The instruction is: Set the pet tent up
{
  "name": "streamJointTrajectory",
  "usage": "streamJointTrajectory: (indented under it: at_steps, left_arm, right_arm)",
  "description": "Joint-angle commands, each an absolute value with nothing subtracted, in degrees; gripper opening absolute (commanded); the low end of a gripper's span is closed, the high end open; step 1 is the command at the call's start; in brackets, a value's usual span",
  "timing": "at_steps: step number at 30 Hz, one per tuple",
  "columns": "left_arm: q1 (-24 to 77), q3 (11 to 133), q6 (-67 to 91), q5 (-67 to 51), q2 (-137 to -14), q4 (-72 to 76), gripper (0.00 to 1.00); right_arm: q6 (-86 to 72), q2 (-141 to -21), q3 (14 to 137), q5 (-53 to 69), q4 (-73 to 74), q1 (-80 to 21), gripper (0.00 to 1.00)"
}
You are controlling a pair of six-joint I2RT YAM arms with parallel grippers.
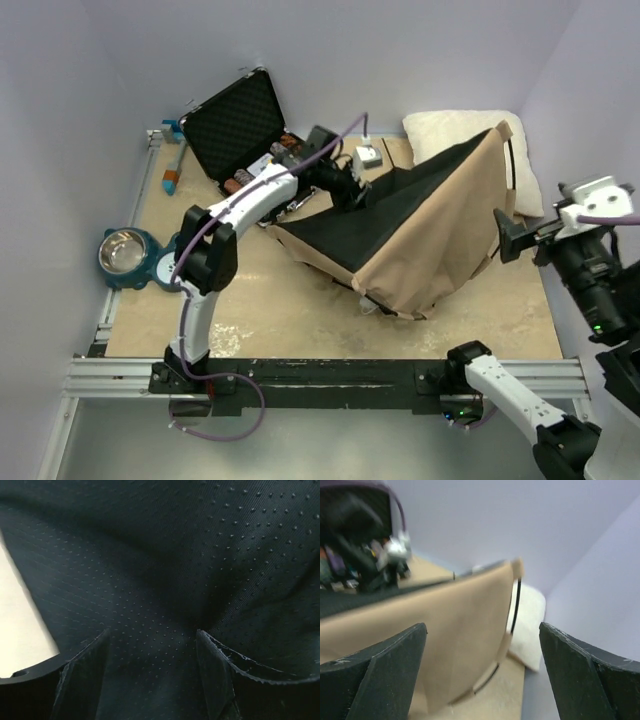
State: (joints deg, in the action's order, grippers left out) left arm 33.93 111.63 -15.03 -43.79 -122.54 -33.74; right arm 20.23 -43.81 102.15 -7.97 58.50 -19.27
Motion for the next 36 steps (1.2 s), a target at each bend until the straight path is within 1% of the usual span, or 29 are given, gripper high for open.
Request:
streamJointTrajectory:
  at_steps: [1,2,4,8,10,12,14,15,17,19,22,25,28,31,32,33,34,36]
  left_arm:
    - [38.23,99.26,-5.12,-38.33,-109.54,-19.28,0.74]
    - [38.23,97.31,-3.36,-38.41,-108.12,-16.55,0.74]
    - [38.23,97.81,-3.16,-39.02,-106.79,-16.69,0.74]
    - [38.5,106.41,-7.9,-39.81,-108.19,-25.73,0.77]
    - [37.54,109.77,-7.56,-38.16,-108.37,-28.12,0.81]
    - [34.56,109.95,-4.41,-37.18,-107.93,-25.94,0.88]
    - [29.82,111.7,-0.63,-39.18,-109.5,-23.65,0.92]
    - [28.14,113.97,1.56,-40.59,-112.47,-23.82,0.93]
    - [26.81,122.3,2.9,-41.65,-118.71,-27.22,0.95]
    - [26.98,124.71,2.9,-43.4,-122.5,-27.78,0.95]
    - [28.21,124.1,6.41,-47.54,-126.64,-25.14,0.97]
    - [30.32,124.1,6.94,-47.99,-129.28,-23.04,0.98]
    - [31.37,122.62,13.34,-52.89,-130.69,-15.15,0.98]
    - [32.69,117.79,20.55,-58.08,-130.34,-4.86,0.98]
    - [33.13,116.9,21.7,-58.97,-130.52,-3.18,0.95]
    - [33.66,116.55,22.49,-59.84,-130.78,-2.21,0.89]
    - [33.84,116.28,23.89,-60.72,-131.13,-1.41,0.79]
    - [33.66,113.4,30.72,-64.06,-130.79,5.76,0.62]
  right_arm:
    - [18.28,-50.7,112.75,6.12,56.94,-18.81,0.98]
    - [18.37,-51.5,113.72,8.76,57.39,-18.81,0.98]
    - [20.38,-51.59,112.34,15.96,57.83,-18.81,0.98]
    - [22.49,-50.01,99.96,22.4,57.13,-18.81,0.93]
    - [23.64,-49.57,94.78,20.32,58.36,-18.81,0.88]
    - [26.96,-47.48,89.68,13.56,58.45,-18.9,0.8]
    - [32.32,-43.88,85.54,7.5,58.36,-18.9,0.75]
    - [34.26,-42.29,83.26,5.47,58.36,-18.81,0.73]
    - [37.43,-39.56,79.47,2.91,58.36,-18.81,0.7]
    - [38.76,-37.89,77.53,2.73,58.36,-18.81,0.7]
    - [39.11,-37.18,76.03,0.89,58.36,-18.81,0.69]
    - [40.34,-35.86,75.5,0.18,58.36,-18.9,0.69]
    - [41.13,-35.42,75.06,-1.23,58.36,-18.9,0.69]
    - [41.04,-35.68,75.14,-1.49,58.36,-18.81,0.69]
    - [41.04,-35.68,75.32,-1.41,58.36,-18.81,0.69]
    - [40.96,-35.68,75.58,-1.49,58.36,-18.9,0.69]
    - [40.78,-35.86,75.85,-1.49,58.45,-18.81,0.7]
    - [40.61,-36.12,76.38,-1.06,58.36,-18.81,0.7]
